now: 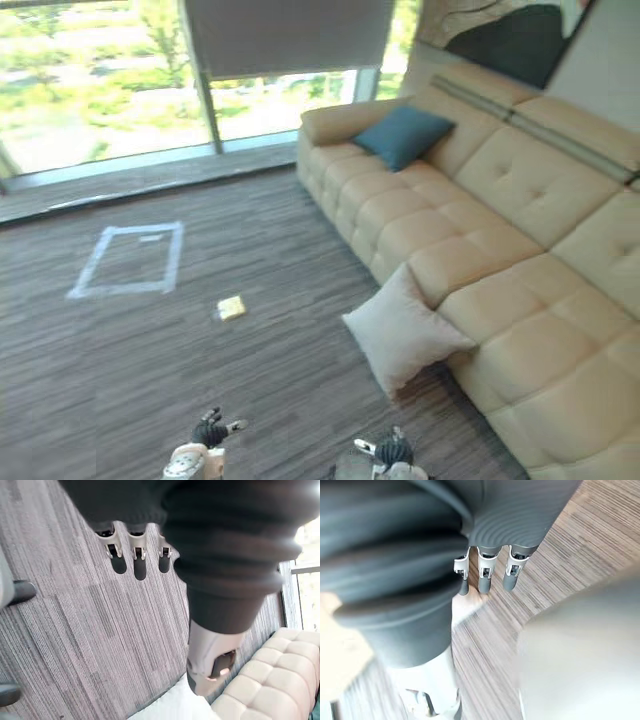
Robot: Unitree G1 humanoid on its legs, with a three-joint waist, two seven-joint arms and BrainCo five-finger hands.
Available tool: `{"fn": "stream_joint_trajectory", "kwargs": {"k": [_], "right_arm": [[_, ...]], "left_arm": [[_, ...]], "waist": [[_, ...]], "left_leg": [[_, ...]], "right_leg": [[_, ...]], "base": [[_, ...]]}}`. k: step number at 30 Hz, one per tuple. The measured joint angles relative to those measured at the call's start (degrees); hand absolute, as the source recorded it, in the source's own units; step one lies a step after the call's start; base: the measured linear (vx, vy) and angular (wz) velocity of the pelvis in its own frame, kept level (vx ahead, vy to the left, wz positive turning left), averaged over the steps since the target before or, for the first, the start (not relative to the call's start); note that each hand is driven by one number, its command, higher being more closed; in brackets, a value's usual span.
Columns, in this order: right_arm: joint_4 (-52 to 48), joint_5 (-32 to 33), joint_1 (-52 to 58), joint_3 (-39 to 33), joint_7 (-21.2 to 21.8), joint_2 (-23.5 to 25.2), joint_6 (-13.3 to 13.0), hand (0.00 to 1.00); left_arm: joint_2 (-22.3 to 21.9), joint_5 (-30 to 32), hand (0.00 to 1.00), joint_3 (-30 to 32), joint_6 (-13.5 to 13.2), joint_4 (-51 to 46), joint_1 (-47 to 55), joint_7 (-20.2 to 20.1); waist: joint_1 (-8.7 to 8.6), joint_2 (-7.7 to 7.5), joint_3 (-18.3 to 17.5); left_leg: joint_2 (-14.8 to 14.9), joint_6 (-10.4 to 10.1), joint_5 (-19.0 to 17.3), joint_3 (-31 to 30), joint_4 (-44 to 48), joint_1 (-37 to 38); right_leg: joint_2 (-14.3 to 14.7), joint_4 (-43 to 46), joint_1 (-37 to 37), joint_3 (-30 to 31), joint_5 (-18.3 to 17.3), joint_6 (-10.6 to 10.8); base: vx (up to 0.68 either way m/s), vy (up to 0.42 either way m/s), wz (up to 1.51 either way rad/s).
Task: Pick up cushions and gather them together orderly.
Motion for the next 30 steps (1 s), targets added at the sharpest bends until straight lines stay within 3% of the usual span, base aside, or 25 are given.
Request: {"fn": "stream_joint_trajectory", "kwargs": {"k": [2, 3, 4, 5, 7, 8, 11, 12, 16, 18, 20, 23, 24, 26, 28, 30], "right_arm": [[0.5, 0.1, -1.1, -1.2, 0.0, 0.0, 0.0, 0.0], [1.4, 0.1, -1.5, -2.1, 0.0, 0.0, -0.1, 0.0], [1.8, 0.2, -1.5, -2.3, 0.0, -0.1, -0.2, 0.0], [2.1, 0.1, -2.4, -3.5, 0.0, -0.7, -0.4, 0.0], [1.9, 0.1, -2.5, -4.5, 0.0, -1.3, -0.5, 0.0], [1.7, 0.1, -2.6, -4.4, 0.0, -1.4, -0.5, 0.0], [1.5, 0.1, -2.6, -3.1, 0.0, -1.2, 0.0, 0.0], [1.5, 0.1, -2.4, -1.9, -0.1, -1.3, 0.0, 0.0], [1.4, 0.1, -1.9, -2.0, -0.2, -1.2, 0.3, 0.0], [1.5, 0.2, -1.4, -2.1, -0.2, -1.3, 0.5, 0.0], [1.6, 0.2, -1.2, -2.0, -0.4, -1.3, 0.7, 0.0], [1.6, 0.1, -0.2, -1.7, -0.7, -1.6, 0.6, 0.0], [2.6, 0.1, -0.1, -1.3, -0.7, -1.8, 0.7, 0.0], [2.8, 0.1, 0.6, -0.8, -0.6, -0.2, 0.6, 0.0], [3.6, 0.0, 0.4, -0.1, -0.4, 0.4, 0.7, 0.0], [3.5, 0.0, 0.3, 0.2, -0.1, 0.1, 0.7, 0.0]], "left_arm": [[0.1, 0.0, 0.0, -0.4, 0.1, 1.7, -0.5, 0.0], [0.7, 0.0, 0.0, -1.9, 0.1, 2.8, -0.6, 0.0], [0.9, 0.0, 0.0, -2.8, 0.1, 3.4, -0.6, 0.0], [0.3, 0.2, 0.0, -3.1, 0.1, 4.6, -1.3, -0.2], [-1.2, 1.2, 0.0, -2.6, 0.0, 4.3, -2.0, -0.3], [-2.0, 1.6, 0.0, -1.7, 0.0, 3.4, -1.7, -0.3], [-2.1, 2.1, 0.0, 0.1, 0.0, 0.5, -0.5, -0.3], [-2.1, 2.1, 0.0, 0.7, -0.1, -1.3, 0.3, -0.2], [-2.5, 1.0, 0.0, 1.5, -0.2, -2.8, 0.4, -0.2], [-2.7, 0.9, 0.0, 1.7, -0.4, -2.9, 0.3, -0.2], [-2.5, 0.6, 0.0, 1.7, -1.4, -2.8, 0.3, -0.2], [-2.6, 0.5, 0.0, 1.1, -1.6, -2.1, 0.3, -0.2], [-2.1, 0.5, 0.0, 0.9, -1.6, -1.3, 0.2, -0.2], [-1.0, 0.6, 0.0, 0.8, -1.6, -0.3, 0.2, -0.1], [-0.1, 1.2, 0.0, -0.8, -1.6, 0.3, -0.1, -0.2], [-0.1, 1.3, 0.0, -1.0, -1.4, 0.8, -0.3, -0.2]], "waist": [[-1.13, 0.47, 0.3], [-2.25, 0.4, 0.3], [-2.68, 0.06, 0.3], [-2.94, 2.0, 1.1], [-2.78, 3.62, 1.9], [-2.82, 4.28, 2.1], [-2.46, 4.21, 2.5], [-1.94, 4.24, 2.7], [-1.43, 4.21, 2.7], [-1.33, 4.25, 2.6], [-0.92, 4.21, 2.6], [-0.35, 4.78, 1.8], [0.11, 4.58, 0.8], [0.16, 1.72, -0.9], [0.22, 0.17, -1.5], [0.44, 0.32, -1.4]], "left_leg": [[0.0, -0.5, -0.3, 1.3, -1.8, 2.5], [-0.3, -0.5, -0.3, 0.7, -2.1, 3.0], [-1.1, -0.5, -0.3, -0.2, -2.3, 3.6], [-0.3, -1.0, -0.1, -2.4, -2.5, 5.5], [0.8, -3.2, 1.2, -3.9, 1.2, 5.2], [2.5, -3.4, 1.3, -5.1, 8.9, 3.2], [8.9, -6.6, 1.5, -9.1, 36.8, -6.6], [10.7, -6.3, 0.1, -9.0, 44.7, -10.2], [9.5, -2.6, -2.3, -8.8, 36.9, -17.3], [6.0, -3.1, -2.0, -12.4, 27.0, -20.0], [2.0, -4.7, -0.3, -19.5, 15.3, -20.8], [0.2, -3.1, 5.3, -24.2, 5.4, -20.4], [0.1, -2.9, 9.9, -22.8, 5.8, -19.5], [-1.3, -1.4, 8.5, -18.8, 4.7, -17.7], [-2.3, 0.2, 6.7, -14.6, 4.4, -15.7], [-2.1, 1.4, 5.7, -11.2, 4.3, -13.4]], "right_leg": [[2.2, -10.5, -2.5, -3.6, 3.8, -2.1], [3.3, -16.4, -2.2, -3.2, 8.0, -3.3], [3.2, -19.3, -1.4, -2.8, 12.1, -5.4], [4.2, -18.1, 0.0, -3.7, 12.9, -9.5], [4.7, -16.9, 0.9, -3.4, 10.1, -10.1], [5.5, -17.0, 2.5, -2.6, 8.5, -10.4], [8.8, -21.1, 8.9, 0.7, 7.6, -10.5], [10.3, -23.1, 12.3, 3.5, 6.8, -10.9], [11.3, -26.3, 18.4, 11.8, 5.5, -9.9], [11.1, -27.1, 19.9, 16.6, 4.9, -9.2], [10.7, -27.1, 20.8, 21.3, 3.9, -7.7], [10.8, -25.5, 21.9, 26.2, 1.7, -4.4], [10.5, -23.7, 21.8, 27.9, -0.1, -2.3], [8.2, -22.0, 21.0, 29.7, -0.1, -1.4], [6.6, -20.0, 20.2, 30.8, 0.1, -1.0], [6.8, -14.9, 17.9, 30.8, 1.2, 0.8]], "base": [[0.43, -0.057, -0.57], [0.47, -0.096, -0.12], [0.5, -0.143, -0.01], [0.5, -0.16, -0.02], [0.45, -0.188, -0.12], [0.4, -0.222, -0.18], [0.31, -0.147, -0.53], [0.27, -0.077, -1.03], [0.24, 0.031, -1.12], [0.3, 0.176, -1.21], [0.34, 0.234, -1.31], [0.42, 0.325, -1.19], [0.43, 0.363, -1.17], [0.37, 0.317, -0.93], [0.26, 0.241, -0.83], [0.2, 0.201, -0.96]]}}
